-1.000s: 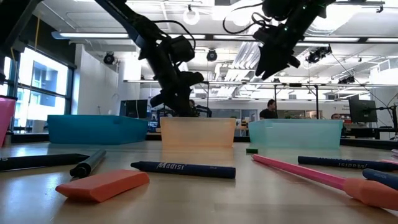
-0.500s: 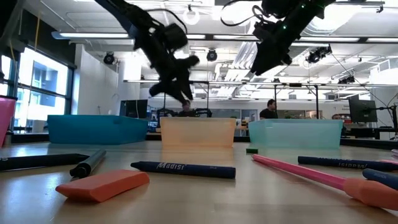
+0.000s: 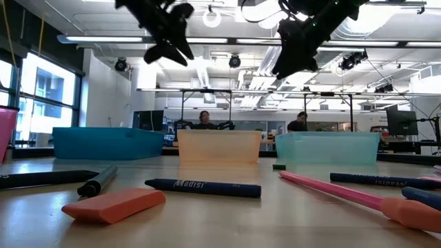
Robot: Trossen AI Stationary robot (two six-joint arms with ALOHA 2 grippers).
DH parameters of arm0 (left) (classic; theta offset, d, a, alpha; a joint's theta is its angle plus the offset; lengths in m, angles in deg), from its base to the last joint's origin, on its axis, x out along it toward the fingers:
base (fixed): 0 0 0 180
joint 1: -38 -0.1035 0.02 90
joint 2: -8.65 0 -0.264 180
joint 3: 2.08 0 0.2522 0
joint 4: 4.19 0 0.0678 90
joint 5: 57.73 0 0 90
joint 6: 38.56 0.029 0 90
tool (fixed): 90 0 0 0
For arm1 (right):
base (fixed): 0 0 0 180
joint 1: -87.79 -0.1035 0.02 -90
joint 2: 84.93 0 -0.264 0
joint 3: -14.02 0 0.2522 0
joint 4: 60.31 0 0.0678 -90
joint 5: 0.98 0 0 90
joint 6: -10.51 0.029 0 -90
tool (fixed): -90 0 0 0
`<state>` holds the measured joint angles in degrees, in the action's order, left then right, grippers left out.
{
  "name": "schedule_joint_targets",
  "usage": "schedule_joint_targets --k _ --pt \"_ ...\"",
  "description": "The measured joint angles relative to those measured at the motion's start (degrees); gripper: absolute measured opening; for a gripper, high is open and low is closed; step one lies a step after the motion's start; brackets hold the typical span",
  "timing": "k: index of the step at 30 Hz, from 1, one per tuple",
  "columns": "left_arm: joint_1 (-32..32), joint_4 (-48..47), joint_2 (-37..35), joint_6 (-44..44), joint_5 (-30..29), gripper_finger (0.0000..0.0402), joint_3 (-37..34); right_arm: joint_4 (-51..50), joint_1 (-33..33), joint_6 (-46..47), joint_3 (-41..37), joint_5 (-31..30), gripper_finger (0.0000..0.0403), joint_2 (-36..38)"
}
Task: Sort crayons/erasers/pens/pencils in bins
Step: Put the green eraser into the pink bin
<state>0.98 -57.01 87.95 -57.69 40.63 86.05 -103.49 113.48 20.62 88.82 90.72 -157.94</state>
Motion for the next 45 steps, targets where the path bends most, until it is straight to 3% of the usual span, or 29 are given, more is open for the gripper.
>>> schedule_joint_targets --k 15,25,31,39,45 --pt "2.0 -16.4 -7.9 13.3 -0.3 0.0111 0.0 -1.9 -26.1 47.6 0.0 -8.0 0.0144 0.0" --pt "2.0 -17.3 -8.4 20.2 -0.2 0.0111 0.0 2.1 -42.3 74.6 0.0 -14.7 0.0144 -2.0" --pt "2.0 -17.3 -8.4 20.9 -0.2 0.0111 0.0 3.8 -45.8 78.2 5.3 -19.5 0.0144 -7.7" --pt "2.0 -17.3 -8.4 22.8 -0.3 0.0111 0.0 -25.0 -43.1 78.6 23.1 -19.5 0.0144 -18.5" --pt "2.0 -18.6 -8.4 22.8 -0.5 0.0111 0.0 -29.0 -39.1 78.1 26.7 -14.5 0.0144 -23.8"
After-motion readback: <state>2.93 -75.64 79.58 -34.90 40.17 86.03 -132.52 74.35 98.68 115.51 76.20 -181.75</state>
